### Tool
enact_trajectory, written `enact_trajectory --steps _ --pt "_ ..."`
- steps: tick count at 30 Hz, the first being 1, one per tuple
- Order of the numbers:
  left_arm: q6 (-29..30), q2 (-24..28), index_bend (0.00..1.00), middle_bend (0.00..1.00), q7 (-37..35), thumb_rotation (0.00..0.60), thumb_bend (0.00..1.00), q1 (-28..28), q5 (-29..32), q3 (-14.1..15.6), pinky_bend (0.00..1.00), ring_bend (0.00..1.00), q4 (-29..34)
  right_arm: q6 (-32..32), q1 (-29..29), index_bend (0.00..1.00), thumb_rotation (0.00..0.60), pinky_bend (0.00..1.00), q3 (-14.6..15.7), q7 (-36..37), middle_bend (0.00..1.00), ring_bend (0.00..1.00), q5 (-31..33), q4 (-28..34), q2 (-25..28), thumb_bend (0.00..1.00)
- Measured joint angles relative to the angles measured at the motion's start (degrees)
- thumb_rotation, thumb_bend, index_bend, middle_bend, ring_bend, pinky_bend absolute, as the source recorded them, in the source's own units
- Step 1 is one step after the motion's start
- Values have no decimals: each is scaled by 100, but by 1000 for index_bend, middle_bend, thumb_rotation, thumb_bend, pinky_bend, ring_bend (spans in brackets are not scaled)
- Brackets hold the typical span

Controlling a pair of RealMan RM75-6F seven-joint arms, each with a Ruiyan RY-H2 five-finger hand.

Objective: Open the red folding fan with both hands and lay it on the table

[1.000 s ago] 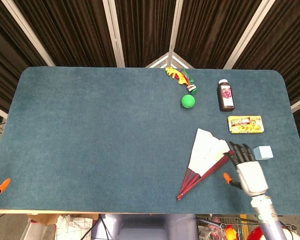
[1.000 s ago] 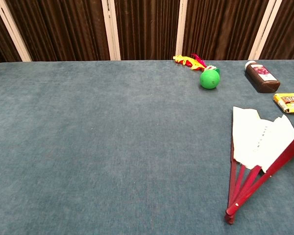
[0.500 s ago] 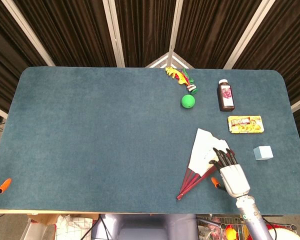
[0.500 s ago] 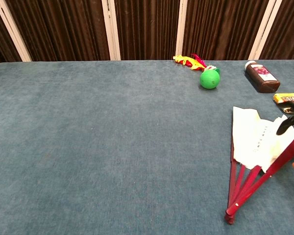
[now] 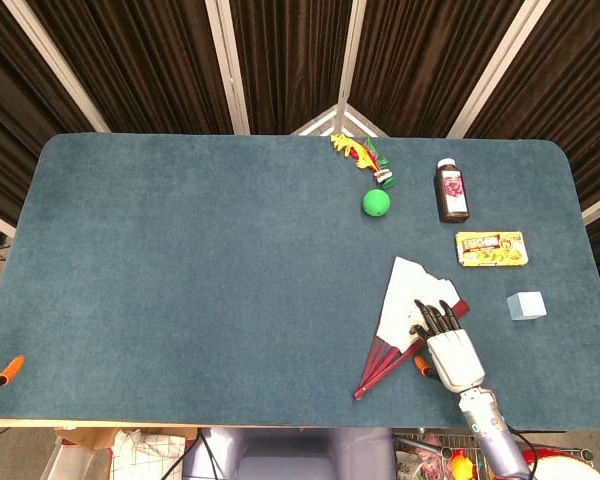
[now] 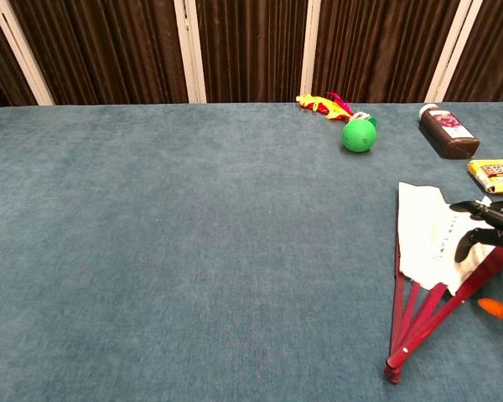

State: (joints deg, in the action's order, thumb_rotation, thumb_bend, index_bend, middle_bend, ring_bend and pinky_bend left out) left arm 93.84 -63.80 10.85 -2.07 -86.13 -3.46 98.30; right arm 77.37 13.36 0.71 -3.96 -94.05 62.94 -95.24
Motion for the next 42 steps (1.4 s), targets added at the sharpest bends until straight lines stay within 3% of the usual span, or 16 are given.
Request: enact_trajectory --steps 17,42 --pt "-68 -98 28 0 206 600 236 50 19 5 0 0 5 -12 187 500 600 98 -34 387 111 175 -19 -741 -359 348" --pt "-20 -84 31 0 167 600 236 30 -38 33 0 0 12 288 348 573 600 117 -58 723 140 197 -164 -675 -210 392"
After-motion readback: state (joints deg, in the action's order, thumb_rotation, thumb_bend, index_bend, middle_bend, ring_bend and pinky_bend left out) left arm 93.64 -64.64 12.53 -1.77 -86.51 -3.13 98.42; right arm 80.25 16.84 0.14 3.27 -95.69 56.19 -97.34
